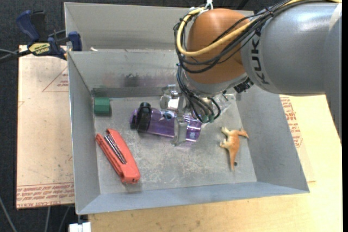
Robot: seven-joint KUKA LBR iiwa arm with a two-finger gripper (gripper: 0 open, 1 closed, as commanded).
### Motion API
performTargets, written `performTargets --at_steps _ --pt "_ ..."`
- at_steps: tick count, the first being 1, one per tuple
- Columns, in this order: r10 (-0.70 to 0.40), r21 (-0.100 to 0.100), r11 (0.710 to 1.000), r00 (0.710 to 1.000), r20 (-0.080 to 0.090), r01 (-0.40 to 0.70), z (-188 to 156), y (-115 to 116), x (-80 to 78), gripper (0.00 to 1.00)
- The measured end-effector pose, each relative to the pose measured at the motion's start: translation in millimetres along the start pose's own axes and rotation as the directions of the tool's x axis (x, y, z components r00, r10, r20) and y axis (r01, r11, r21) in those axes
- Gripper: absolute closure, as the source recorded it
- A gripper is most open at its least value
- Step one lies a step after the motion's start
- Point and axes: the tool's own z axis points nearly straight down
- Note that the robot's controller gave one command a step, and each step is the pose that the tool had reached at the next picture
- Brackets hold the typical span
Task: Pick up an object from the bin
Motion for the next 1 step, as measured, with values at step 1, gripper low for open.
performTargets --at_steps 1 --pt "0.008 -0.006 1.000 1.000 0.011 -0.008 41.7 35.6 -4.4 0.00"
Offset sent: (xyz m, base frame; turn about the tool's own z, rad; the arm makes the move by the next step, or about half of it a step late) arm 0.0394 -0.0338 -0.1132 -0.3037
